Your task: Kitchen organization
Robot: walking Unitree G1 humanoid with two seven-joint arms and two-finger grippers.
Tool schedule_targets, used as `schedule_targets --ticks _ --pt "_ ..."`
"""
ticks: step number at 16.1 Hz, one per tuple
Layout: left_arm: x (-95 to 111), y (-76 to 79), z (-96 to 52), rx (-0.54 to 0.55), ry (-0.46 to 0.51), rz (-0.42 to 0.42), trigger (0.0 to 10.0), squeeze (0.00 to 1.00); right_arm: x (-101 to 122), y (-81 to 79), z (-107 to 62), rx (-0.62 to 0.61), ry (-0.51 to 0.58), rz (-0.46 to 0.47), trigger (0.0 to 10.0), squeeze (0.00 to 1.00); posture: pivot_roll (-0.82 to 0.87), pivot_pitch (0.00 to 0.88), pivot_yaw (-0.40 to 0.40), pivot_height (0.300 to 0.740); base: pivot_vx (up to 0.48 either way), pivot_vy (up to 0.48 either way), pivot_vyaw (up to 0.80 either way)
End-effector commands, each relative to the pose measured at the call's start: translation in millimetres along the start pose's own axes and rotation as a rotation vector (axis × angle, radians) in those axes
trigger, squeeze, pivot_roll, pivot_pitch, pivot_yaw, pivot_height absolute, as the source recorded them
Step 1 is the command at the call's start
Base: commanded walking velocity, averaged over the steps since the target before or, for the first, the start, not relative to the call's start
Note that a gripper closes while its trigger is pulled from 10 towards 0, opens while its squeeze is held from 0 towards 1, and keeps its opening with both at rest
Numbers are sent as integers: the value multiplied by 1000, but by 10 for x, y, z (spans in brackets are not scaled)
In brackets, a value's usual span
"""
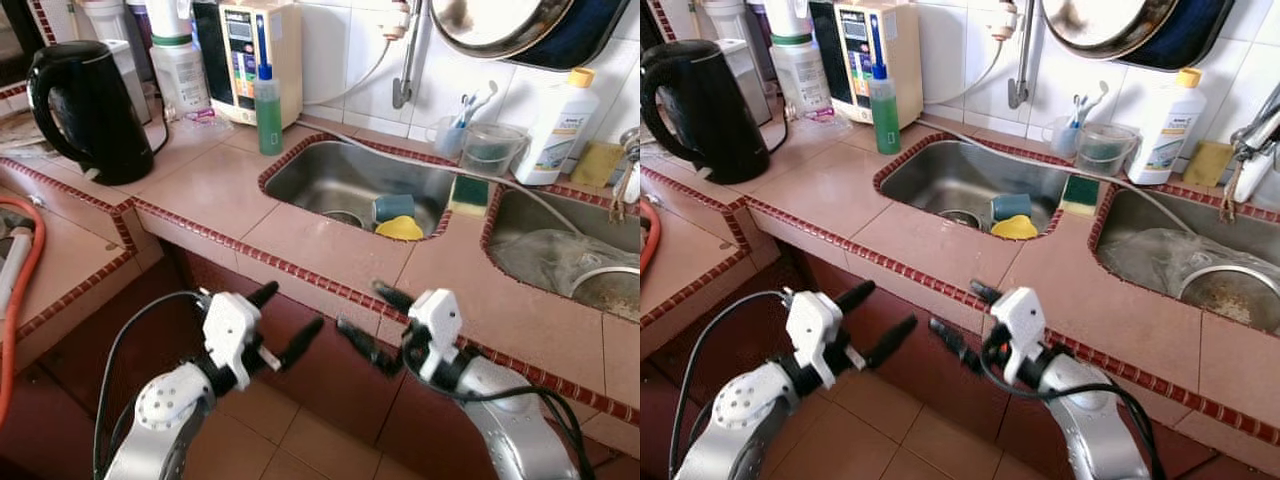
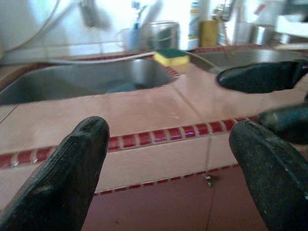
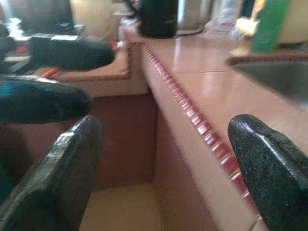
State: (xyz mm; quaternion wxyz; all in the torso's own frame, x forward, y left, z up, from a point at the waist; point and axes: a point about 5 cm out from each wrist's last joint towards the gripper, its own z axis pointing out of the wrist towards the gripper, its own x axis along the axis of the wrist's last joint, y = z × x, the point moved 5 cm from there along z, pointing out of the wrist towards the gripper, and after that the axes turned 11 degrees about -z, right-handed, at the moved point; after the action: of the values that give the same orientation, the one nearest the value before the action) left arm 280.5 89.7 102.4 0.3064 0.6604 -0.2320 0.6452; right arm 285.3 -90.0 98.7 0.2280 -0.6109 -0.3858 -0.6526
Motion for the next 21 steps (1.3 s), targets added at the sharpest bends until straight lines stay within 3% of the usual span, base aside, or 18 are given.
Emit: schedule_targets --ticks 1,3,5,6,8,10,11,12,14,15,16,21 --pt "-136 15 -50 -23 -59 53 10000 0 -104 -139 -54 100 -46 37 10000 0 -129 26 3 740 0 0 0" --pt "-247 30 -76 -38 -104 93 10000 0 -219 -202 -108 143 -92 58 10000 0 -129 26 -1 740 0 0 0" --pt "-529 56 -151 -60 -202 123 10000 0 -517 -267 -235 178 -192 126 10000 0 -130 25 -3 740 0 0 0" --pt "-822 88 -244 -82 -306 150 10000 0 -760 -299 -318 171 -267 175 10000 0 -129 25 -6 740 0 0 0" --pt "-1081 89 -334 -81 -392 159 10000 0 -947 -273 -355 120 -318 219 10000 0 -130 26 -6 740 0 0 0" --pt "-1300 -96 -390 91 -416 -1 10000 0 -1220 -156 -364 -18 -426 221 10000 0 -128 27 0 740 0 0 0" --pt "-1416 -165 -445 152 -453 -31 10000 0 -1298 -117 -365 -74 -450 247 10000 0 -127 27 2 740 0 0 0" --pt "-1533 -294 -514 284 -473 -124 10000 0 -1407 -85 -391 -143 -484 278 10000 0 -125 28 3 740 0 0 0" --pt "-1686 -359 -600 378 -536 -154 10000 0 -1561 -85 -467 -222 -546 310 10000 0 -116 22 9 740 0 0 0" --pt "-1774 -384 -658 446 -565 -209 10000 0 -1672 -113 -546 -266 -600 335 10000 0 -118 20 10 740 0 0 0" --pt "-1906 -341 -745 472 -640 -212 10000 0 -1825 -176 -689 -323 -682 369 10000 0 -119 19 15 740 0 0 0" --pt "-2174 -234 -949 575 -791 -281 10000 0 -2102 -269 -1087 -527 -851 430 10000 0 -125 5 33 740 0 0 0"
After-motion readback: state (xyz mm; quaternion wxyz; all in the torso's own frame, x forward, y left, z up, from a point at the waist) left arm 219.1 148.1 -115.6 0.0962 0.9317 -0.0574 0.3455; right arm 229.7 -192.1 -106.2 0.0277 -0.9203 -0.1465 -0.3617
